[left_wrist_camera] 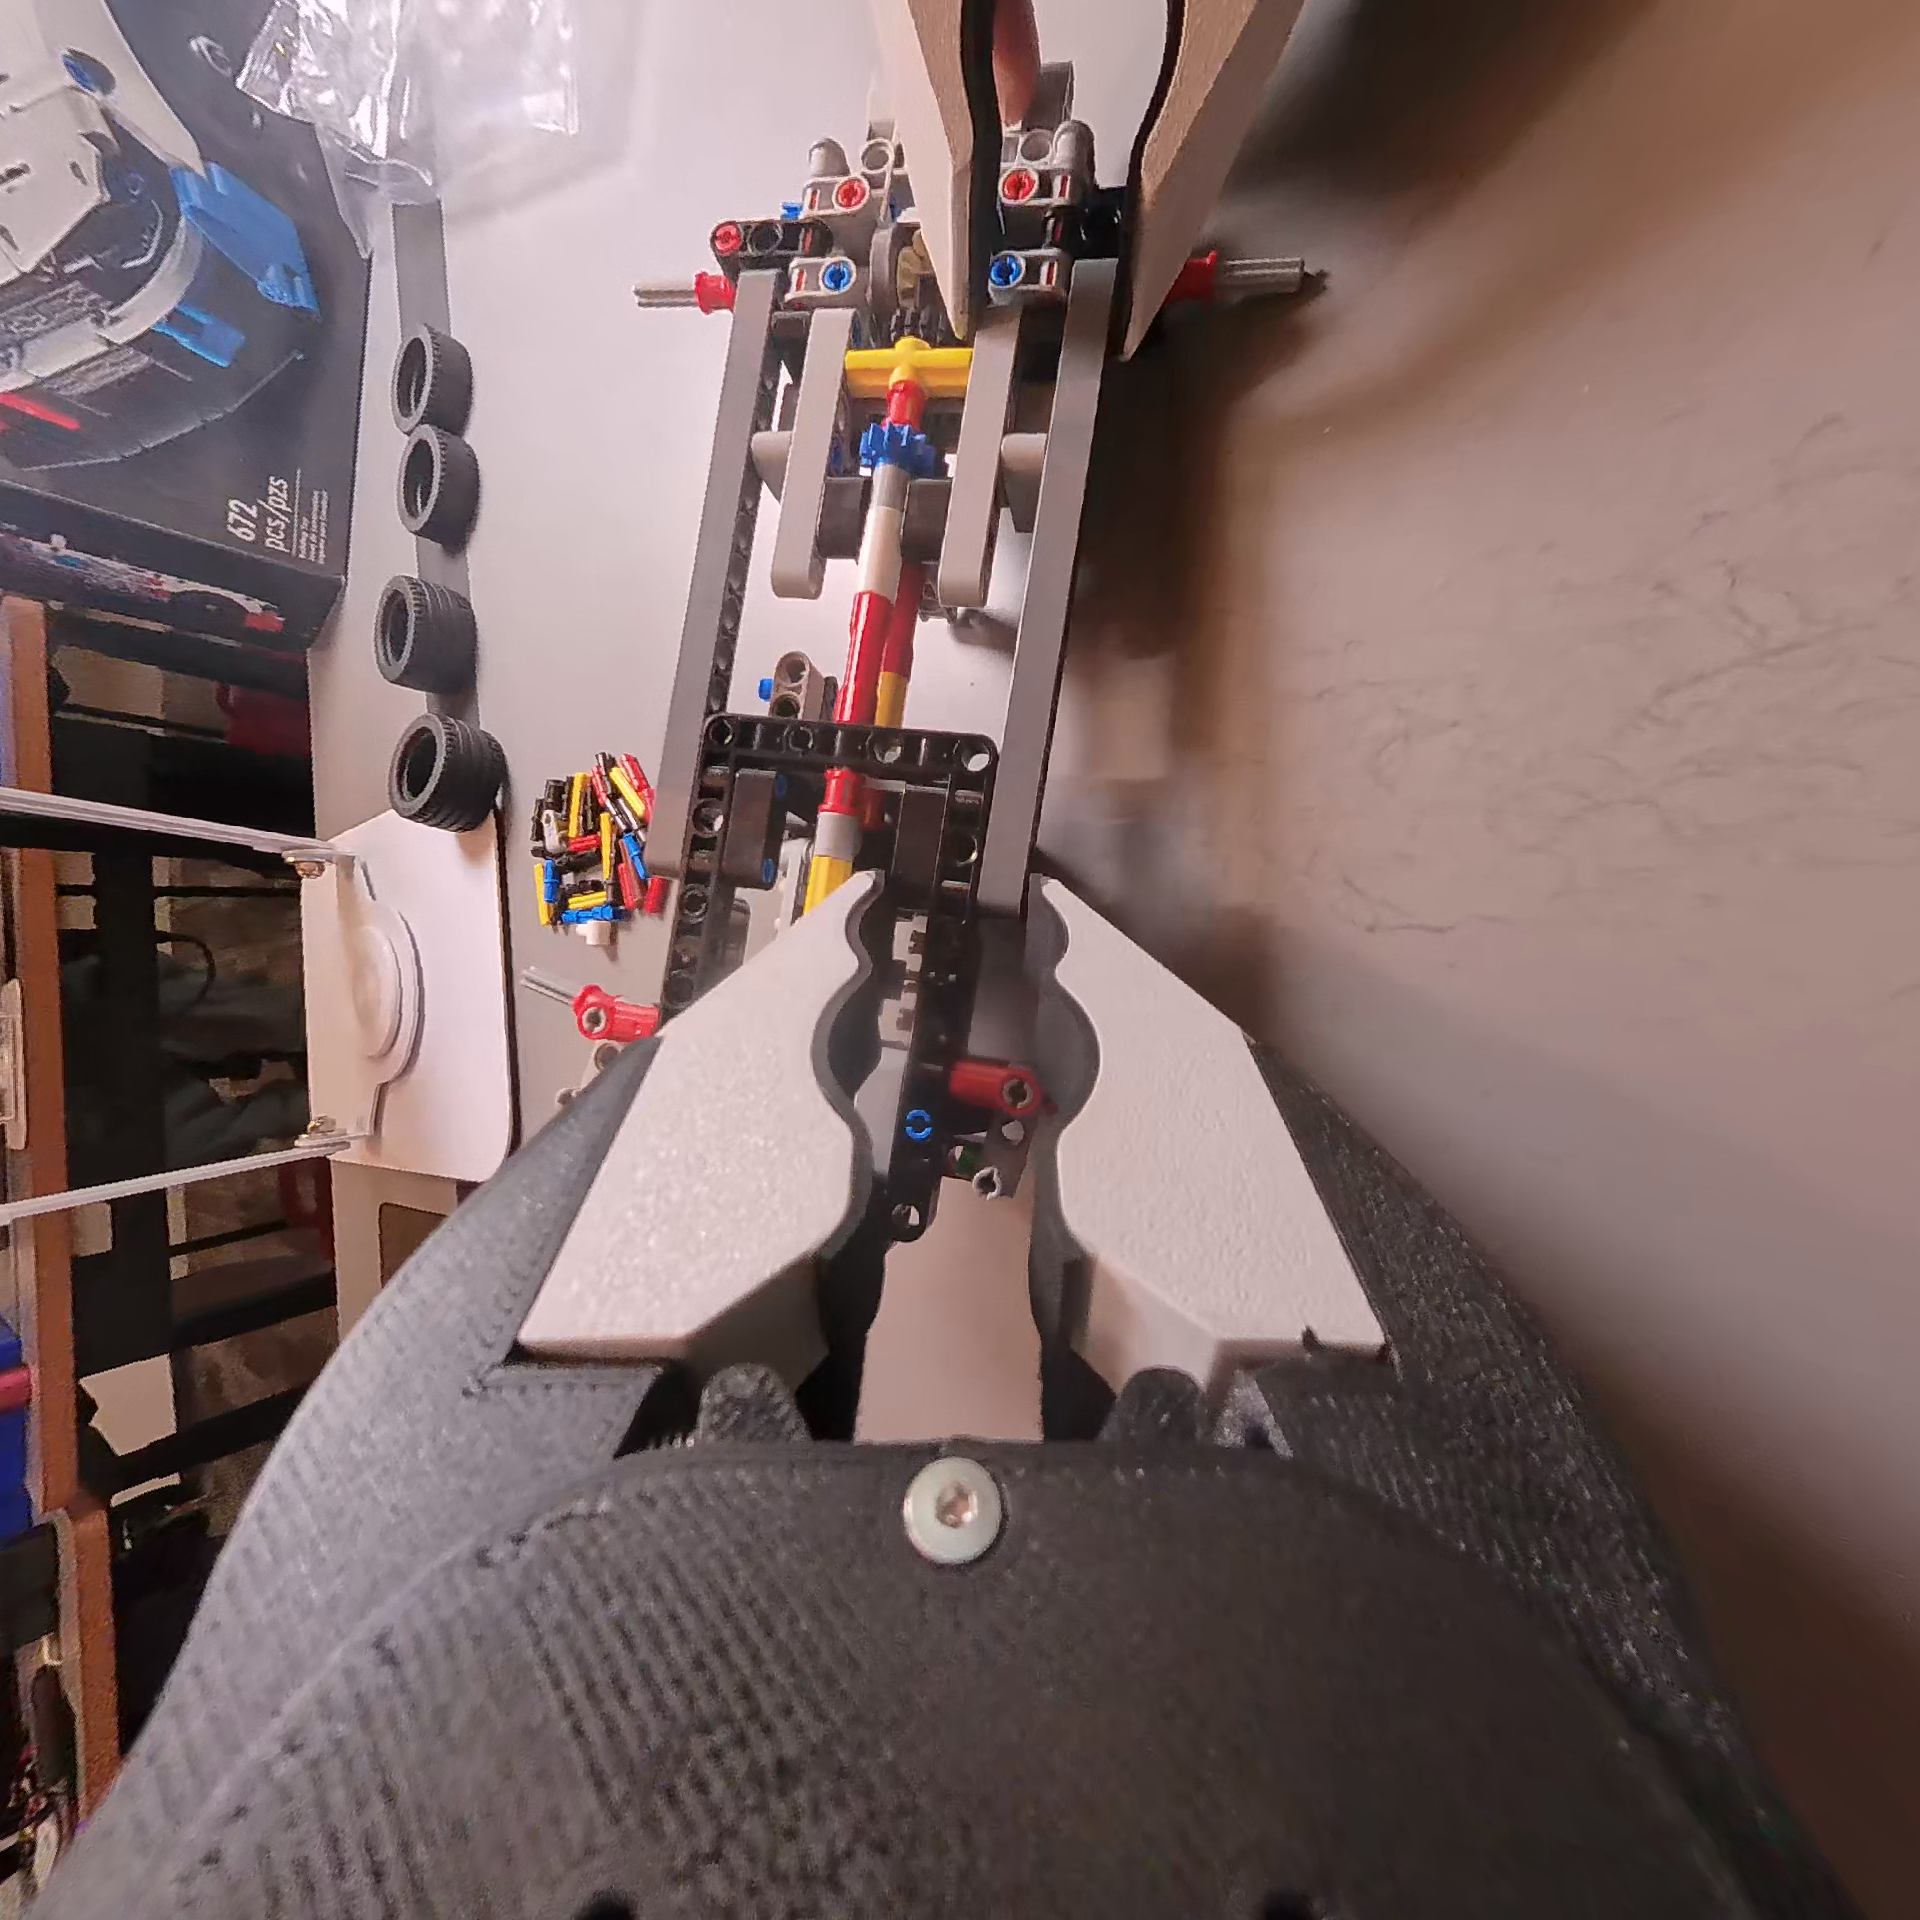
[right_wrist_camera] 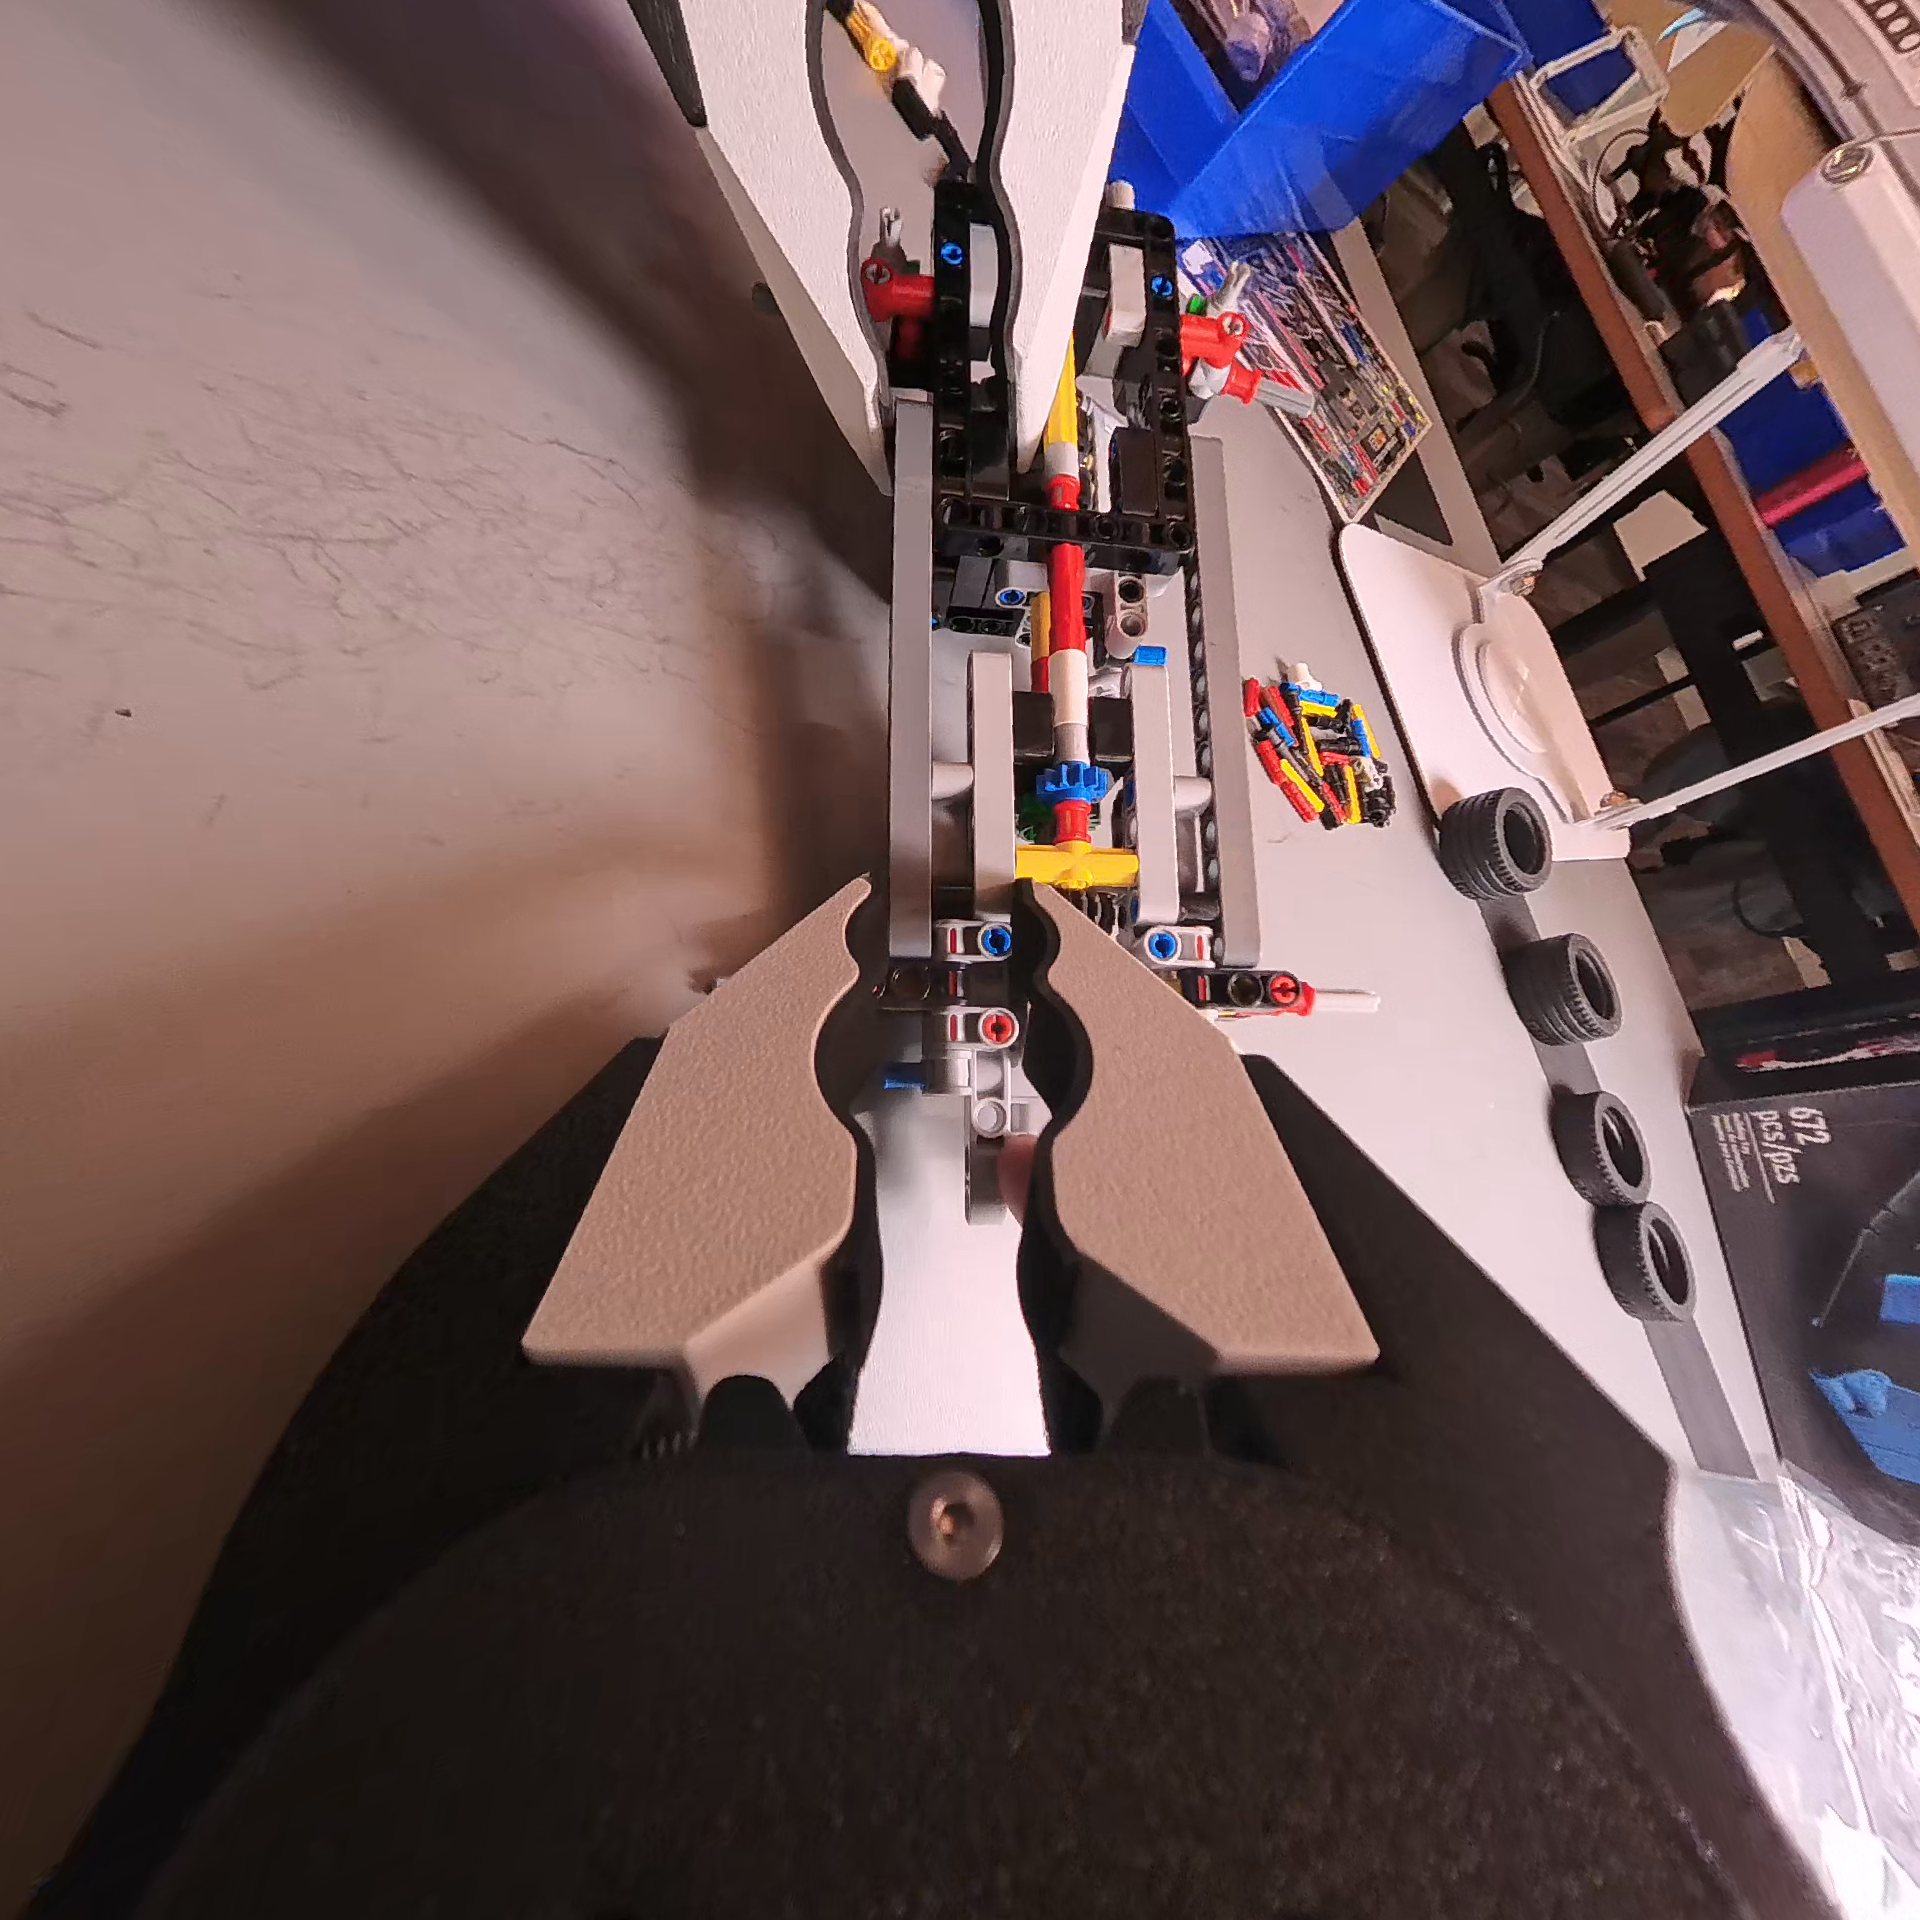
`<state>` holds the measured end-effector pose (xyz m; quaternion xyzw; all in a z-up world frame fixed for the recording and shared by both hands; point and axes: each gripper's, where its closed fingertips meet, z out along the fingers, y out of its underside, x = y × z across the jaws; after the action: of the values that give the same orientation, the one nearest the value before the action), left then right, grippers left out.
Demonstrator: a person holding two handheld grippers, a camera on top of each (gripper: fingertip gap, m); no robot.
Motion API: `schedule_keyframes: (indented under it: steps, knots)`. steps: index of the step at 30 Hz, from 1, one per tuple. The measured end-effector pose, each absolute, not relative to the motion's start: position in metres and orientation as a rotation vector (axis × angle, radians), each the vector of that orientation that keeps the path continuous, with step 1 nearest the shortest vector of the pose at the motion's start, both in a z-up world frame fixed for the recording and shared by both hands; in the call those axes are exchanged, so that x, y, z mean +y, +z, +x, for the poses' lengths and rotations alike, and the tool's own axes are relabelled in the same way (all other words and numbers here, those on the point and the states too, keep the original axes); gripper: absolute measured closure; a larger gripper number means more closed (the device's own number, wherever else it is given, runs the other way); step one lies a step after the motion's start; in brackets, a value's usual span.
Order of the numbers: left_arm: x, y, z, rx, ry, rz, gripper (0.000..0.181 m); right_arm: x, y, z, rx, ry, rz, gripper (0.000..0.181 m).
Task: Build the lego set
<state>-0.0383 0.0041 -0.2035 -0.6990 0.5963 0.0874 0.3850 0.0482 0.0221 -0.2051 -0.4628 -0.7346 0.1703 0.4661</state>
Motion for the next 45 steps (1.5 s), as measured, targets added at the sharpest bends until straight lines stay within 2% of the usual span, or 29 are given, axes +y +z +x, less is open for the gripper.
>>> schedule_keyframes:
  steps: [1, 6, 8, 11, 32, 35, 41, 45]
  knots:
    - [0.003, -0.203, -0.039, 1.520, 0.216, -1.791, 0.158, 0.021, -0.205, 0.048, -1.804, 0.423, -1.136, 0.161]
    - [-0.002, -0.203, -0.034, 1.480, 0.100, -1.845, 0.145, 0.019, -0.205, 0.047, -1.813, 0.420, -1.114, 0.161]
    - [0.002, -0.201, -0.033, 1.452, 0.102, -1.833, 0.155, 0.019, -0.205, 0.047, -1.821, 0.412, -1.095, 0.161]
    - [0.004, -0.201, -0.033, 1.485, 0.138, -1.821, 0.157, 0.021, -0.204, 0.048, -1.820, 0.404, -1.100, 0.161]
    - [-0.004, -0.202, -0.033, 1.419, 0.234, -1.724, 0.156, 0.013, -0.197, 0.052, -1.829, 0.337, -1.141, 0.160]
    - [-0.005, -0.198, -0.032, 1.421, 0.269, -1.666, 0.154, 0.013, -0.171, 0.055, -1.780, 0.481, -1.222, 0.148]
    - [-0.021, -0.164, -0.024, 1.305, 0.018, -1.655, 0.130, 0.029, -0.158, 0.033, -1.901, 0.591, -1.392, 0.119]
    - [-0.020, -0.131, -0.066, 0.984, -0.236, -1.740, 0.128, 0.054, -0.157, 0.005, -1.992, 0.684, -1.466, 0.121]
